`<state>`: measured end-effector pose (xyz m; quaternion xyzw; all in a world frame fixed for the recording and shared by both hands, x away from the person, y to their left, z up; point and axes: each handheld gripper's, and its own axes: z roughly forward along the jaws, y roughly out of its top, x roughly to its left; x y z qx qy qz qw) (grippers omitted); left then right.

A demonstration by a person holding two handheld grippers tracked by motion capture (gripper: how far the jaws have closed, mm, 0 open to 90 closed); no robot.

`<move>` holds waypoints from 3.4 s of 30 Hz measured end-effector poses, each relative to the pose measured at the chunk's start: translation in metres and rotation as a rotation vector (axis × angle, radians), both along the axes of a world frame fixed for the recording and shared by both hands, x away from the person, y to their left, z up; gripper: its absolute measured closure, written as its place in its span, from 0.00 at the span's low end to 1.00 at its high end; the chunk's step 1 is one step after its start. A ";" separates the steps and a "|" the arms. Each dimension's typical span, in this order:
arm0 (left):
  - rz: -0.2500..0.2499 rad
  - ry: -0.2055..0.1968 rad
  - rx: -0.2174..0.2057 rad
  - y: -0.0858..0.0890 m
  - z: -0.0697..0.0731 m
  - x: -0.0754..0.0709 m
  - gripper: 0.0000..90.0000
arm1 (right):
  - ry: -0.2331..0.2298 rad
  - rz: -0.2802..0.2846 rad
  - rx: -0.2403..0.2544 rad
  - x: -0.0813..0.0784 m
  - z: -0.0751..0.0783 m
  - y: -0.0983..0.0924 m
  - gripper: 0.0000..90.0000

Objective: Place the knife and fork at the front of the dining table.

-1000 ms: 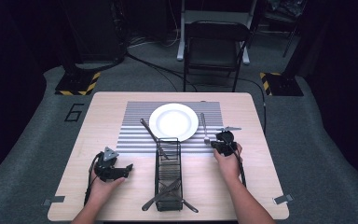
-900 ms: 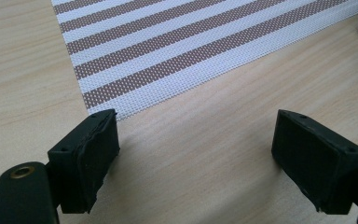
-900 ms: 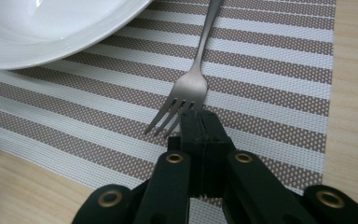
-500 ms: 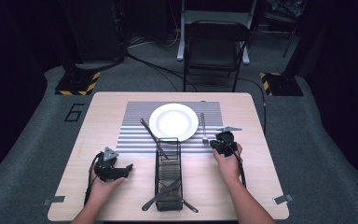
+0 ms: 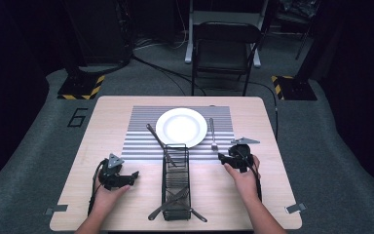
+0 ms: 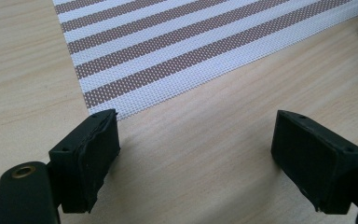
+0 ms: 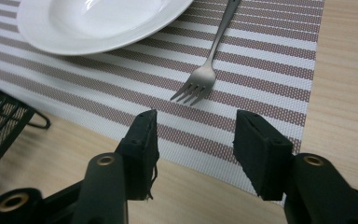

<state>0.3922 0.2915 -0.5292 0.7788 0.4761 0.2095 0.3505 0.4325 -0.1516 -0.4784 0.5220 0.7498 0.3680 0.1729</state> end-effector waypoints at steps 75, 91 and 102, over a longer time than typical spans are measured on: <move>-0.194 -0.042 -0.151 -0.071 0.134 -0.005 0.66 | -0.047 0.088 0.015 -0.040 -0.009 -0.017 0.48; -0.209 -0.020 -0.209 -0.093 0.129 0.010 0.74 | -0.040 0.075 0.019 -0.038 -0.011 -0.021 0.48; -0.197 -0.019 -0.200 -0.099 0.125 0.016 0.81 | -0.037 0.068 0.026 -0.038 -0.011 -0.023 0.48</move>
